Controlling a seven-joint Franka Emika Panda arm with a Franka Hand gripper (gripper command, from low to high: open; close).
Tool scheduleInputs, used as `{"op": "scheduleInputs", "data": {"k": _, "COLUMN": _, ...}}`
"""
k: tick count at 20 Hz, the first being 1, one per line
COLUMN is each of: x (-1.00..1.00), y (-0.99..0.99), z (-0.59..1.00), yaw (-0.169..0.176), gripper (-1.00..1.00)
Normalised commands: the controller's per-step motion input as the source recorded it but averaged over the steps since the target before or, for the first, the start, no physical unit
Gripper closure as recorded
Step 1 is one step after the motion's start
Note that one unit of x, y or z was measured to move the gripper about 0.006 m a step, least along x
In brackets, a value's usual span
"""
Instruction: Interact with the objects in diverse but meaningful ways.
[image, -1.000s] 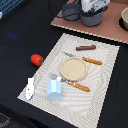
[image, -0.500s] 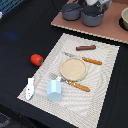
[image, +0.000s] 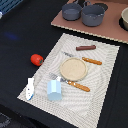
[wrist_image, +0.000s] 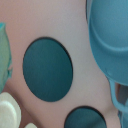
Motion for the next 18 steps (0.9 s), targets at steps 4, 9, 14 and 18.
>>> {"op": "scheduleInputs", "data": {"k": 4, "x": -0.10, "y": -0.92, "z": 0.30, "yaw": 0.000, "gripper": -1.00}}
{"op": "scheduleInputs", "data": {"k": 9, "x": -0.11, "y": -0.98, "z": 0.25, "yaw": 0.000, "gripper": -1.00}}
{"op": "scheduleInputs", "data": {"k": 14, "x": -0.15, "y": -1.00, "z": 0.13, "yaw": 0.000, "gripper": -1.00}}
{"op": "scheduleInputs", "data": {"k": 18, "x": -0.24, "y": -0.94, "z": 0.09, "yaw": 0.000, "gripper": -1.00}}
